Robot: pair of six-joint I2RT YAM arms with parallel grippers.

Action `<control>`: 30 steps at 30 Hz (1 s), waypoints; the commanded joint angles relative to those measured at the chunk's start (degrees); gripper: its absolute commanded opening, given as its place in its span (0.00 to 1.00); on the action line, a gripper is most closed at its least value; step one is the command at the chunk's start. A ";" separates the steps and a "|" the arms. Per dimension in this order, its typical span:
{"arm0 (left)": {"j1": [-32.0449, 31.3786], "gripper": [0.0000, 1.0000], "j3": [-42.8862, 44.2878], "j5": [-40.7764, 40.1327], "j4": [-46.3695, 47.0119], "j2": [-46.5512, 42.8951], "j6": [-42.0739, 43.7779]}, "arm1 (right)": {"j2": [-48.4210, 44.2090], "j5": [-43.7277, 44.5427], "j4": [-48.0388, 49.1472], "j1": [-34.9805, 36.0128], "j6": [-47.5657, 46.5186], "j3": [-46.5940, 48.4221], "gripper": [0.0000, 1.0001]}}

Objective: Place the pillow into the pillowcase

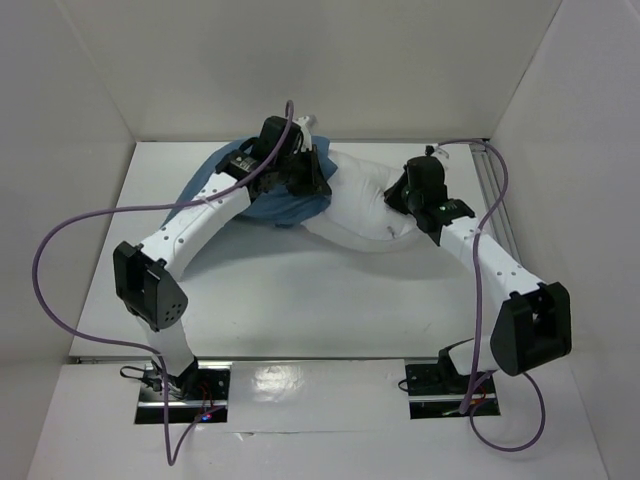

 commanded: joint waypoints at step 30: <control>3.37 0.02 16.25 6.42 -8.65 0.26 3.40 | 4.96 -12.42 -30.53 -5.52 -9.75 22.42 0.00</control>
